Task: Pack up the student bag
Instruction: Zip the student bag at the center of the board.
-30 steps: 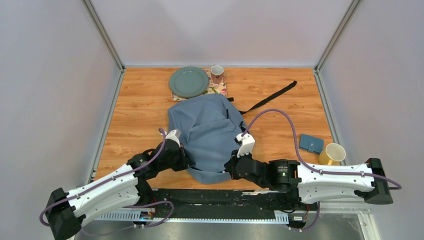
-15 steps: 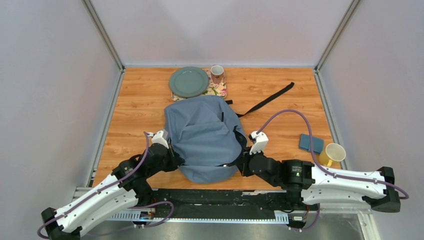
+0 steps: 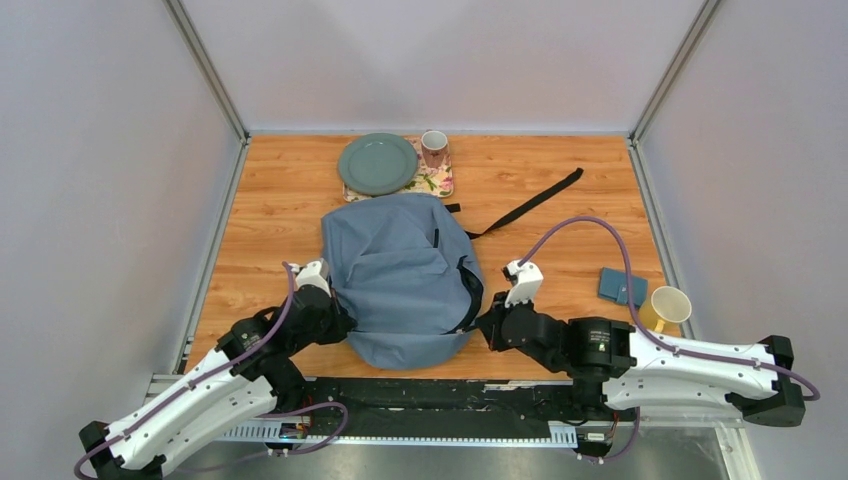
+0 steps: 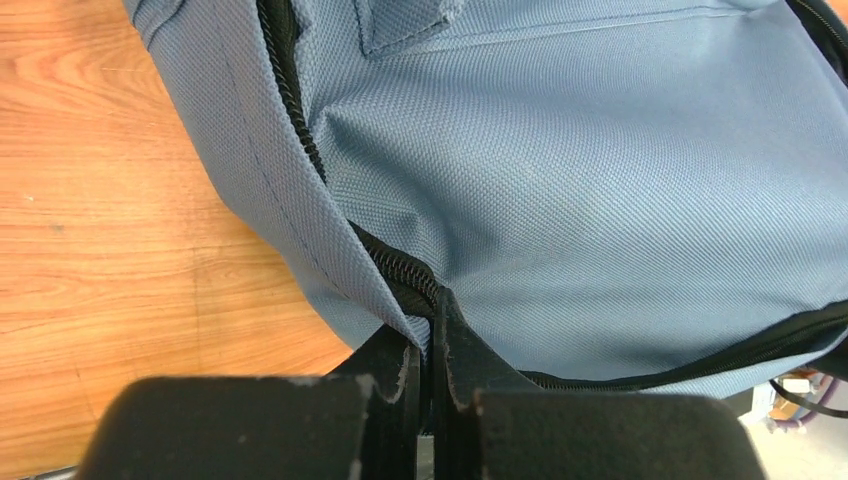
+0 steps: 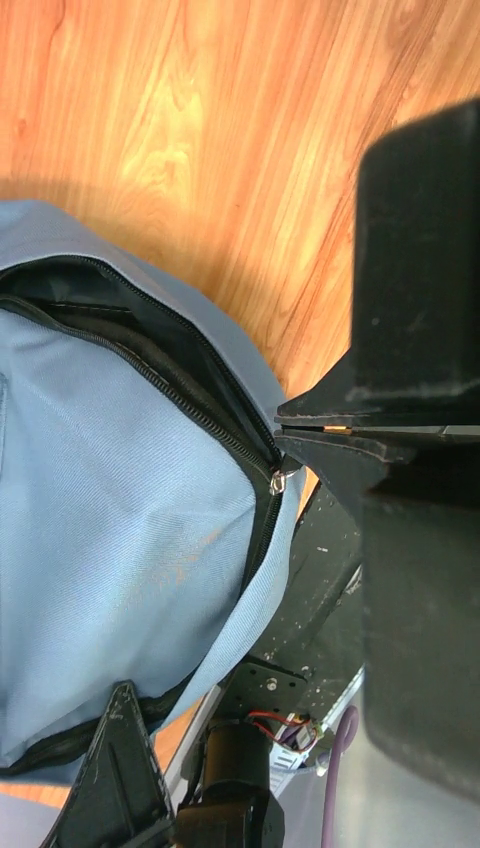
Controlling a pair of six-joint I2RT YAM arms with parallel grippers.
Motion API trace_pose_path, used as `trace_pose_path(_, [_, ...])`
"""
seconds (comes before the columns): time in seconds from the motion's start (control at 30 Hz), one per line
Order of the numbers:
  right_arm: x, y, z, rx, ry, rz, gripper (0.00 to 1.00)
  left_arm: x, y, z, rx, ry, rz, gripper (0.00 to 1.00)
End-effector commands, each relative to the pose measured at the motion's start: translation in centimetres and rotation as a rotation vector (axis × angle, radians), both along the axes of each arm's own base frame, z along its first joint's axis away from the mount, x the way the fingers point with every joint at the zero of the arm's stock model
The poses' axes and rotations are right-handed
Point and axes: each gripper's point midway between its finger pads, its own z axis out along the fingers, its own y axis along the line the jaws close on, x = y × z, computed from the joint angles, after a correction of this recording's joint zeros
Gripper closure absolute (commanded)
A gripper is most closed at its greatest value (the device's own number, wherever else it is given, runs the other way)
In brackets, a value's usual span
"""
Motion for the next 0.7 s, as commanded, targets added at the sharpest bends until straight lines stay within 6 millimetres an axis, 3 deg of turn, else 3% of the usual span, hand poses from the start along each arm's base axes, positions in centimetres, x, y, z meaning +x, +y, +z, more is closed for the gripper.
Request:
trace_pose_path(0.0, [1.8, -1.5, 3.8, 0.032, -0.09, -0.092, 1.0, 0.9, 3.0, 0.6, 0.138, -0.067, 0.043, 1.0])
trace_pose_path(0.3, [3.5, -2.7, 2.3, -0.031, -0.11, -0.186, 1.0, 0.6, 3.9, 1.0, 0.162, -0.073, 0.035, 1.0])
trace_pose_path(0.33, [3.4, -2.5, 2.2, -0.029, -0.108, -0.181, 1.0, 0.4, 3.4, 1.0, 0.144, -0.064, 0.014, 0.93])
trace_pose_path(0.4, [3.2, -1.7, 2.4, 0.005, -0.097, -0.158, 1.0, 0.3, 2.5, 2.0, 0.115, -0.079, -0.04, 0.66])
trace_pose_path(0.43, [3.1, -1.3, 2.2, 0.011, -0.093, -0.143, 1.0, 0.0, 1.7, 2.5, 0.093, -0.073, -0.086, 0.33])
trace_pose_path(0.47, [2.8, -0.6, 2.5, 0.041, -0.082, -0.123, 1.0, 0.2, 1.2, 3.7, 0.077, -0.097, -0.111, 0.19])
trace_pose_path(0.63, [2.3, 0.4, 1.9, 0.058, -0.054, -0.089, 1.0, 0.2, 1.1, 7.0, 0.134, -0.151, -0.218, 0.19])
trace_pose_path(0.67, [2.2, 0.5, 1.9, 0.059, -0.049, -0.085, 1.0, 0.4, 1.0, 8.7, 0.13, -0.192, -0.242, 0.19])
